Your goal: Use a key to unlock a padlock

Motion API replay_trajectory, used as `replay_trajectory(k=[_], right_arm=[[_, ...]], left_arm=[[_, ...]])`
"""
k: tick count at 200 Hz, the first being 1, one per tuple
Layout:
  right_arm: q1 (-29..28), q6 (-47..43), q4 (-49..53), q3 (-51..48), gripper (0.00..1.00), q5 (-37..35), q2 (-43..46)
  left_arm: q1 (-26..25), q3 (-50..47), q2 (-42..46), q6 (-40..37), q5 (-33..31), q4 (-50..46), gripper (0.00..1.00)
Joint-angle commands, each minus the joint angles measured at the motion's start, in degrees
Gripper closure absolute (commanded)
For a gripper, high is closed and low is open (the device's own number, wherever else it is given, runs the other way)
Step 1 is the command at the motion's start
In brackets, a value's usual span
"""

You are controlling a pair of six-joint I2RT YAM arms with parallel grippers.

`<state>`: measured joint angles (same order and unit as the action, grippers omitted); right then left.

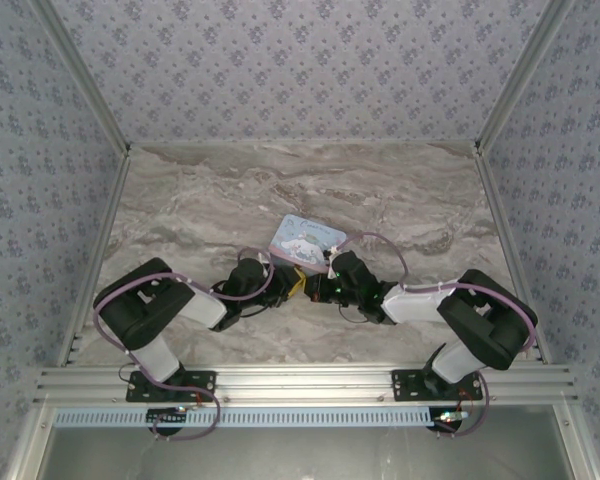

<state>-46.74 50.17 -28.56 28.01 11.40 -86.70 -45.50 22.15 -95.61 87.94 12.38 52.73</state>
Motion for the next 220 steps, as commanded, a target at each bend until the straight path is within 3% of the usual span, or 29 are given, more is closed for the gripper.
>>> replay_trajectory(k=[1, 38, 107, 168, 220], right_arm=[[0.59, -0.78, -1.00, -0.63, 0.98, 0.12, 1.48], [0.93, -3.51, -0.36, -0.96, 0.82, 0.67, 3.63], [1.74, -6.40, 4.12, -1.69, 0.71, -1.36, 6.80], [-0.27, -27.00, 29.62, 2.60, 0.54, -17.83, 21.88], [-3.72, -44.96, 29.63, 0.92, 0.43, -25.76, 33.44]], left_arm=[[-0.26, 1.14, 1.65, -1.28, -1.46, -2.54, 1.00], [-0.22, 1.34, 1.89, -1.54, -1.64, -3.20, 1.00], [-0.25, 1.58, 2.17, -1.65, -2.04, -3.86, 1.00], [-0.29, 3.35, 4.87, -1.21, -1.75, -11.38, 1.00], [-0.04, 4.37, 8.14, -0.84, -1.88, -16.83, 1.00]])
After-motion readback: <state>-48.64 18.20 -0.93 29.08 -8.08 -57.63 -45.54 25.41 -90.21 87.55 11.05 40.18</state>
